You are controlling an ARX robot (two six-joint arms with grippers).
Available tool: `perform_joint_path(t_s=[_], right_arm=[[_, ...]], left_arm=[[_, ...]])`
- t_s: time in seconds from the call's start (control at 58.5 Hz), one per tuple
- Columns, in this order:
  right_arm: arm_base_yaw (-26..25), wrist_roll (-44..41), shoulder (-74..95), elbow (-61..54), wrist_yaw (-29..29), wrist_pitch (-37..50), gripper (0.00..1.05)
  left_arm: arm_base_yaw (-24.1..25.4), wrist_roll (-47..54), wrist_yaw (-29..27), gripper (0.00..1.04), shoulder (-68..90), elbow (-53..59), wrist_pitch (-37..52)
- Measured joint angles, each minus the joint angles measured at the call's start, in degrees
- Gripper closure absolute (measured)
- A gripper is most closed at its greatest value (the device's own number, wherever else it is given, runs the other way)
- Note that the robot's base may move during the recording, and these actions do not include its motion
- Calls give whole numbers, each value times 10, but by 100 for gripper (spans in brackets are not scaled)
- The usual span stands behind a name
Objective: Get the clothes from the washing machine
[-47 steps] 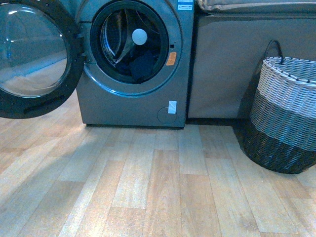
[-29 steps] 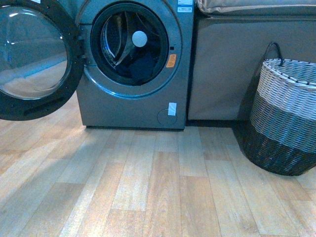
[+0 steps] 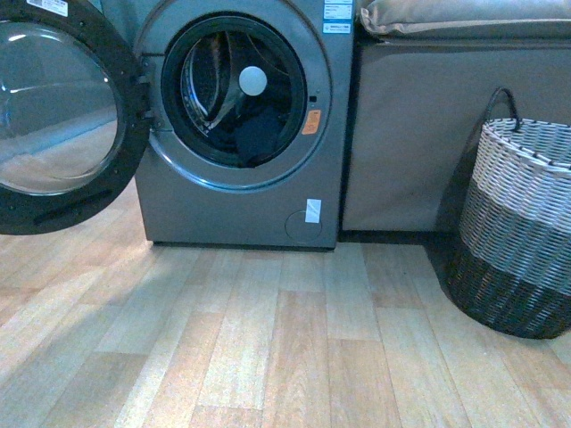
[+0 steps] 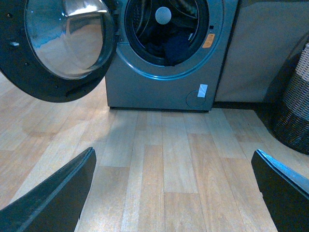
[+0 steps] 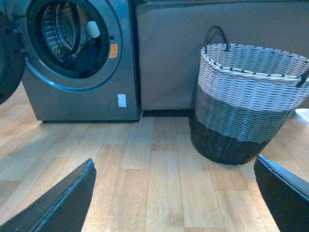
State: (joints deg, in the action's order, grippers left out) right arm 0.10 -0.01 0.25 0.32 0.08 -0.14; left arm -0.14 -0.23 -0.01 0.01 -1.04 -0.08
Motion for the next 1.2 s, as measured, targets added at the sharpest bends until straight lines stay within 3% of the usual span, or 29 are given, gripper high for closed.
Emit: perform_joint_path(t_s=[1.196], right_arm=[[-1, 0, 0, 0, -1, 0, 7]], left_arm=[[0, 0, 0, 7, 2, 0, 0]])
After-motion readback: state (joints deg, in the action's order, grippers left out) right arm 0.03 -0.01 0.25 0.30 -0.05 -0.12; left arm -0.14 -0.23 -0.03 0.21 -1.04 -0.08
